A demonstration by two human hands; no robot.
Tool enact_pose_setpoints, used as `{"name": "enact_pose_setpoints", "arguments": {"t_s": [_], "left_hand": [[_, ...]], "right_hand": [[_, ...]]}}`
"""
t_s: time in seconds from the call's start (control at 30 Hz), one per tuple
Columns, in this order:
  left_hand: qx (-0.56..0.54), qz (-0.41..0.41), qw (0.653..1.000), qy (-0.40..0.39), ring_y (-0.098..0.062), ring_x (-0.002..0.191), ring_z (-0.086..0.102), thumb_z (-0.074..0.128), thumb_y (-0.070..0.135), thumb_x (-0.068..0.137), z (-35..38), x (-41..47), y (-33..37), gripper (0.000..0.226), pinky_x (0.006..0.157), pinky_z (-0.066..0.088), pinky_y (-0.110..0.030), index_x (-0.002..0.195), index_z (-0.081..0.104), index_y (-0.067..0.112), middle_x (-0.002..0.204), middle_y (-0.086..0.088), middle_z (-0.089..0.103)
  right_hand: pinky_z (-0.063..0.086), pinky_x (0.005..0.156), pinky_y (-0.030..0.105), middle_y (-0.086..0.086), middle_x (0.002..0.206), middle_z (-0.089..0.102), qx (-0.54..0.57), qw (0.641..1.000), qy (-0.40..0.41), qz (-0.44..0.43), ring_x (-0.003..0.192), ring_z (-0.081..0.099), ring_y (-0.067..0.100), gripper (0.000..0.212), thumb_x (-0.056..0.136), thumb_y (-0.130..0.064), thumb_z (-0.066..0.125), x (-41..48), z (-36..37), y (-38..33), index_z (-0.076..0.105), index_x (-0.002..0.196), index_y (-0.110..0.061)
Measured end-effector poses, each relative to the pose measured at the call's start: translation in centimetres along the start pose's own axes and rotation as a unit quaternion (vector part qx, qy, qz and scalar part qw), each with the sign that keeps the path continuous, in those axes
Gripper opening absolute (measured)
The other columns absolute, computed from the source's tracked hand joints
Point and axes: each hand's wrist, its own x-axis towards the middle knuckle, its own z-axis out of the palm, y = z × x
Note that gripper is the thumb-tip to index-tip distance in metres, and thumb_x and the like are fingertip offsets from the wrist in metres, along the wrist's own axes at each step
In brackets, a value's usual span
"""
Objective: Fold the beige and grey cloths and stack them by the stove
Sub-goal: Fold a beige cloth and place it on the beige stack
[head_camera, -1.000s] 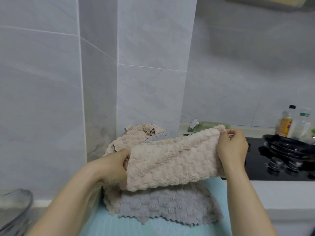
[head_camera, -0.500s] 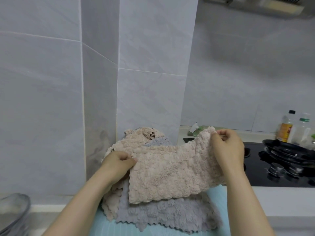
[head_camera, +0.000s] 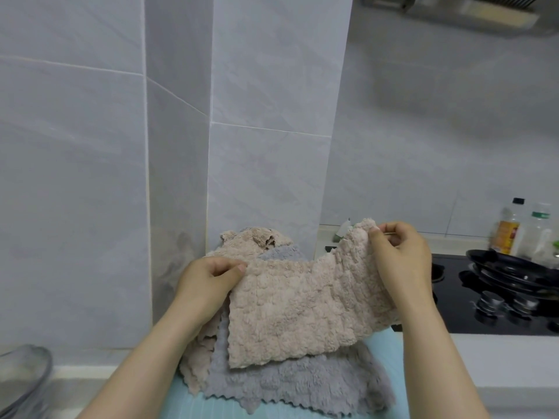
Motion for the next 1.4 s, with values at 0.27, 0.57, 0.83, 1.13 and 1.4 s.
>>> {"name": "enact_pose_setpoints", "arguments": {"t_s": [0.27,0.57,0.83,1.13,1.4], "left_hand": [[0.039,0.038,0.998,0.04,-0.009,0.075,0.067,0.078,0.02,0.075,-0.4,-0.1,0.6,0.007,0.067,0.05,-0.024,0.081,0.075,0.021,0.078,0.006,0.073],[0.153,0.025,0.987,-0.044,-0.012,0.068,0.056,0.082,0.016,0.069,-1.8,0.3,-0.1,0.027,0.061,0.047,-0.021,0.086,0.063,0.026,0.087,-0.004,0.063],[0.15,0.024,0.988,0.025,-0.011,0.054,0.051,0.083,0.013,0.069,-1.6,0.9,-0.4,0.015,0.05,0.039,-0.015,0.073,0.068,0.01,0.06,-0.001,0.06],[0.07,-0.005,0.995,0.073,-0.017,0.067,0.06,0.075,0.018,0.078,0.1,1.4,-1.5,0.01,0.068,0.047,-0.029,0.075,0.068,0.011,0.073,-0.002,0.069],[-0.037,-0.076,0.995,0.052,-0.018,0.065,0.055,0.077,0.012,0.076,0.6,1.2,-1.2,0.018,0.057,0.044,-0.023,0.085,0.067,-0.001,0.071,-0.007,0.065]], "right_hand": [[0.047,0.076,0.036,-0.006,0.082,0.063,0.012,1.0,0.003,-0.005,0.079,0.058,0.015,0.011,0.091,-0.027,0.058,0.0,0.0,0.0,0.064,0.089,-0.018],[0.044,0.071,0.033,-0.004,0.08,0.063,0.019,1.0,0.009,0.005,0.073,0.055,0.01,0.011,0.091,-0.025,0.058,0.0,-0.2,0.3,0.064,0.088,-0.017],[0.042,0.069,0.032,-0.004,0.081,0.064,0.011,1.0,0.004,0.008,0.074,0.055,0.009,0.011,0.092,-0.026,0.058,0.2,-0.1,0.7,0.065,0.089,-0.017],[0.039,0.069,0.03,-0.007,0.083,0.062,0.006,0.999,0.026,0.04,0.075,0.054,0.009,0.013,0.092,-0.026,0.057,0.6,-0.4,2.0,0.064,0.092,-0.015],[0.04,0.072,0.03,-0.008,0.085,0.063,0.01,0.999,0.017,0.038,0.077,0.056,0.008,0.012,0.092,-0.028,0.058,0.6,0.1,2.0,0.064,0.09,-0.018]]}}
